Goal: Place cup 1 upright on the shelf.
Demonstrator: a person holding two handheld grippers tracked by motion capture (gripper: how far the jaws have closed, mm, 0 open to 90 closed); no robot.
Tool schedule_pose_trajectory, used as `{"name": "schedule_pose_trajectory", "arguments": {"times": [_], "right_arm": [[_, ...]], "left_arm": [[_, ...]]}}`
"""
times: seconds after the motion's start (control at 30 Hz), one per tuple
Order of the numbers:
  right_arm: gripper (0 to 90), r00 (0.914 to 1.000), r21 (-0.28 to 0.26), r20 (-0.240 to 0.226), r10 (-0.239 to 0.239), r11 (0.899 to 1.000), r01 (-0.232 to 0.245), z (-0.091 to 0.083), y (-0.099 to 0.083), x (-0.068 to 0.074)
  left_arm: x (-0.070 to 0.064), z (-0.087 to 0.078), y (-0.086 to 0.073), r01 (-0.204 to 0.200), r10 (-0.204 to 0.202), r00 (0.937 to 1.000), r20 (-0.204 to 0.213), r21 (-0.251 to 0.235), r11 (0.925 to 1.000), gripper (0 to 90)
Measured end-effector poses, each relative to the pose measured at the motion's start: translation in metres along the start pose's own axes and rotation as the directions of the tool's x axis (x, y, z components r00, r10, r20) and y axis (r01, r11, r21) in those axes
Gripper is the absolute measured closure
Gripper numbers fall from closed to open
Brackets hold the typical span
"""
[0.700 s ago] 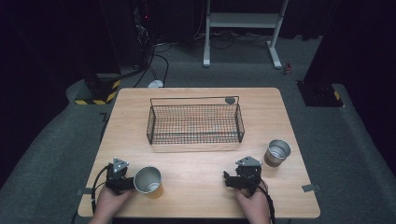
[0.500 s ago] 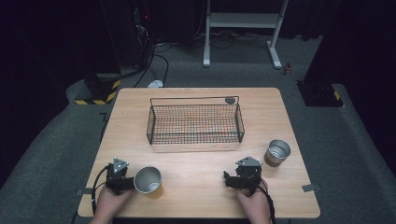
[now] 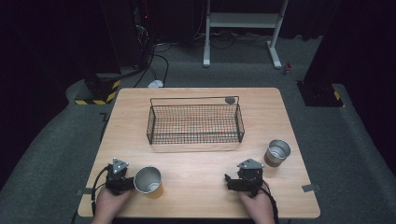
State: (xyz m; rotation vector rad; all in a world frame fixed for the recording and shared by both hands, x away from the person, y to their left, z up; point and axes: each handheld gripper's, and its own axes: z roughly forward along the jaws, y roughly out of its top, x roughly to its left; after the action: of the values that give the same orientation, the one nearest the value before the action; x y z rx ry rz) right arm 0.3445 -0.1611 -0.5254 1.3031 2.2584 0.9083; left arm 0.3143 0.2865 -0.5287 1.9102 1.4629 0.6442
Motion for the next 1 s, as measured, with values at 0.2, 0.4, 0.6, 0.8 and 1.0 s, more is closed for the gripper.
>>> {"name": "schedule_pose_trajectory", "arguments": {"times": [0.2, 0.4, 0.6, 0.8, 1.0], "right_arm": [[9.2, 1.0000, -0.001, 0.006, 0.004, 1.000, -0.004, 0.000, 0.000, 0.001], [9.3, 0.9999, -0.004, 0.012, 0.002, 1.000, -0.002, 0.000, 0.000, 0.001], [9.5, 0.9999, -0.004, 0.011, 0.003, 1.000, -0.003, 0.000, 0.000, 0.001], [9.5, 0.9999, -0.004, 0.011, 0.003, 1.000, -0.003, 0.000, 0.000, 0.001], [9.5, 0.9999, -0.004, 0.011, 0.003, 1.000, -0.003, 0.000, 0.000, 0.001]], "left_arm": [[0.006, -0.004, 0.001, -0.007, 0.007, 1.0000, 0.006, 0.027, 0.9996, 24.3], [0.013, -0.007, 0.001, -0.026, 0.026, 0.9995, 0.020, 0.028, 0.9993, 29.1], [0.018, -0.016, 0.003, -0.033, 0.035, 0.9979, 0.055, -0.026, 0.9991, 32.2], [0.018, -0.028, 0.008, -0.043, 0.048, 0.9960, 0.075, -0.065, 0.9969, 32.5], [0.018, -0.043, 0.016, -0.049, 0.062, 0.9921, 0.109, -0.123, 0.9912, 30.2]]}}
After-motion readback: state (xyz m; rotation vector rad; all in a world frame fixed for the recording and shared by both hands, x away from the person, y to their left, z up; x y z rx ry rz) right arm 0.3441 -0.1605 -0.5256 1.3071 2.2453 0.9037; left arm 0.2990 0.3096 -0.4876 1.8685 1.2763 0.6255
